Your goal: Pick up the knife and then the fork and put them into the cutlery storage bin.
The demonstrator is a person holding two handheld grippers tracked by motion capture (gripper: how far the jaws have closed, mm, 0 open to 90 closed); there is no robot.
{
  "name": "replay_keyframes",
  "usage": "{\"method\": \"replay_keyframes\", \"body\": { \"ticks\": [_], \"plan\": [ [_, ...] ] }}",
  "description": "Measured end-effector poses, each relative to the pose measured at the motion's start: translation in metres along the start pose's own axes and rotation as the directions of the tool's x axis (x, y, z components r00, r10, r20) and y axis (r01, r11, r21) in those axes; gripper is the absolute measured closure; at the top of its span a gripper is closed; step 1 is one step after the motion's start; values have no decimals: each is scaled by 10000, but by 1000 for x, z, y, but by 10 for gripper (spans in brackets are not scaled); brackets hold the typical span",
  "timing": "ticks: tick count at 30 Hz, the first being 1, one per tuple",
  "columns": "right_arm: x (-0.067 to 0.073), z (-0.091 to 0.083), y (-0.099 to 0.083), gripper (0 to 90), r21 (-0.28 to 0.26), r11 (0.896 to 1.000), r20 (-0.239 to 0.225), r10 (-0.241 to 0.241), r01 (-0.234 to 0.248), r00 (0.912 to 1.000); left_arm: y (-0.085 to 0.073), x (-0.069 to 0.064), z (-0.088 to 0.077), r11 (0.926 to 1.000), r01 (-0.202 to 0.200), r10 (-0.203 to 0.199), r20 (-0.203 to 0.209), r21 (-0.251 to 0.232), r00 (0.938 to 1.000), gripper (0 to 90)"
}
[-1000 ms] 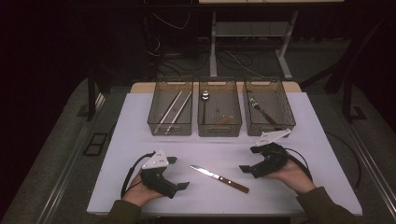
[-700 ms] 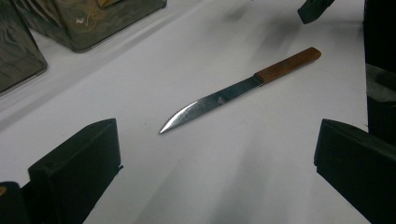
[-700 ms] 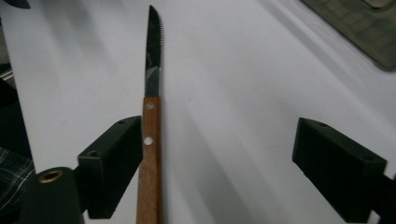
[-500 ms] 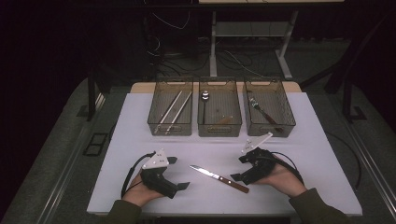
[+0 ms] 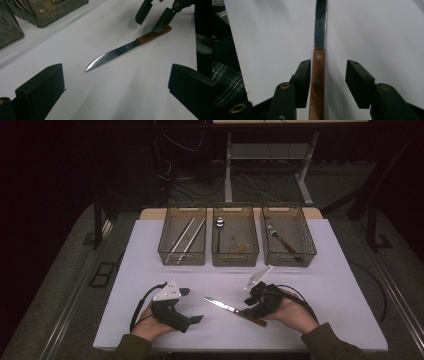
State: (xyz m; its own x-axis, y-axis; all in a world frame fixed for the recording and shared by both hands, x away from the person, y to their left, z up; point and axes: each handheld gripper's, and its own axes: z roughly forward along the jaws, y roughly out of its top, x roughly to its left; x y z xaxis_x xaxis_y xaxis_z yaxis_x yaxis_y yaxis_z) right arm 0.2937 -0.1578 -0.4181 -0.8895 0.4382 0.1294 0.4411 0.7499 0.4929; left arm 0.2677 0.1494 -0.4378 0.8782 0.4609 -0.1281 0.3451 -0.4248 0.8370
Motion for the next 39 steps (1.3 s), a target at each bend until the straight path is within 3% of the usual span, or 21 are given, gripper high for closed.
{"method": "replay_keyframes", "body": {
  "ticks": [12,20,26,35,39],
  "plan": [
    [6,16,14,690,621,9969,-52,-490,493,9988,0,0,0,10000,-7,7,23,2,10000,0],
    [12,22,23,725,1407,9860,284,-947,898,9951,0,0,1,10000,-25,25,37,46,10000,0],
    [15,26,34,734,2367,9647,439,-1297,1158,9906,0,0,1,10000,-53,53,27,18,10000,0],
    [22,34,52,759,3736,9110,548,-2096,1747,9762,0,0,1,10000,-23,23,34,32,10000,0],
    [22,35,55,775,3937,9031,533,-2086,1715,9765,0,0,0,10000,-7,7,25,0,10000,0]
  ]
}}
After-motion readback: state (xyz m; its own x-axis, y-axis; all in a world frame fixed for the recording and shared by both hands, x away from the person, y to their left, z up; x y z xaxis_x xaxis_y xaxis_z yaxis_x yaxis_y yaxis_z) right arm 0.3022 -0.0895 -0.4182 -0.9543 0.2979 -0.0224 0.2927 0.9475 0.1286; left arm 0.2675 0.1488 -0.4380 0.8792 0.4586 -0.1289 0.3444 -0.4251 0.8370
